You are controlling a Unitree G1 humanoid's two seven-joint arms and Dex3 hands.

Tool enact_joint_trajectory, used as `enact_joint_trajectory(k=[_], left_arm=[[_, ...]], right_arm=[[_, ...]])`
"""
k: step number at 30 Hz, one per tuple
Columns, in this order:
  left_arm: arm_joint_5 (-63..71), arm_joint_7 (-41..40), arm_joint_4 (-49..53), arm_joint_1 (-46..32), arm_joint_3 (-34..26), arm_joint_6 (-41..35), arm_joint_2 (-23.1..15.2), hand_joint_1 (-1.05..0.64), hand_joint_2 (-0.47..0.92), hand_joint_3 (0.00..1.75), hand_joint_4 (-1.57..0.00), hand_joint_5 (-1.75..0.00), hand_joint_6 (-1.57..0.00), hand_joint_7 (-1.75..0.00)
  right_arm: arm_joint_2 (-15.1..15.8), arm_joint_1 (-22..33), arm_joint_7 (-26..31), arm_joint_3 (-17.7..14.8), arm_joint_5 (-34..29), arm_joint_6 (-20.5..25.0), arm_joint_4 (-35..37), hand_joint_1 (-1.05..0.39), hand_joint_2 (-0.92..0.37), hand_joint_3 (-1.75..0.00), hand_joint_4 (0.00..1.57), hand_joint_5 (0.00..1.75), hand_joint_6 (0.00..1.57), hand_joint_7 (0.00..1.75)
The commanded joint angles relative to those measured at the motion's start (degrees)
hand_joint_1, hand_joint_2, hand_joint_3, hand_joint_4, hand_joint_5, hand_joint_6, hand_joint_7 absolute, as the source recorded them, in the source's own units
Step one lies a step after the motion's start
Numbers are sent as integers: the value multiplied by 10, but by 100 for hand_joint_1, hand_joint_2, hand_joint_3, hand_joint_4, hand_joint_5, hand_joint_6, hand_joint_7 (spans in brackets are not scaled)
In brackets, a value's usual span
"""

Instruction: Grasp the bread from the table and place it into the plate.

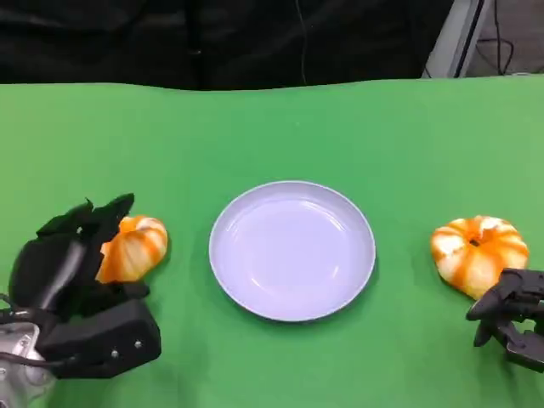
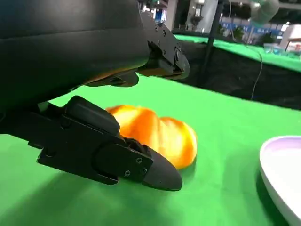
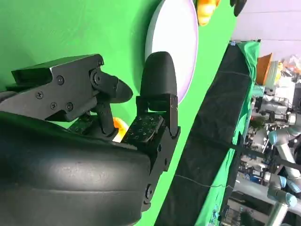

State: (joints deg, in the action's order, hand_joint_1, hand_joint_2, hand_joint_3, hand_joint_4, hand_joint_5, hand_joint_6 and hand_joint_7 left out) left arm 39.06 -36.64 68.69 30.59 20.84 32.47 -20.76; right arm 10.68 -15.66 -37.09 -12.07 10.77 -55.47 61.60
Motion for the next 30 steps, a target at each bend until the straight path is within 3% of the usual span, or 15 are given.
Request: enact_joint_trajectory(k=[1,30], left_arm=[[-7,17,17,17,6,-9,1,-78,88,0,-31,-1,-30,0],[-26,102,49,53,21,-64,14,-80,92,8,-32,0,-29,0]], right_arm=[[7,2,0,-4,8,-2,-4,11,-80,-70,89,138,95,97],[9,8,8,-2,3,-4,-9,9,-83,-63,89,137,95,97]])
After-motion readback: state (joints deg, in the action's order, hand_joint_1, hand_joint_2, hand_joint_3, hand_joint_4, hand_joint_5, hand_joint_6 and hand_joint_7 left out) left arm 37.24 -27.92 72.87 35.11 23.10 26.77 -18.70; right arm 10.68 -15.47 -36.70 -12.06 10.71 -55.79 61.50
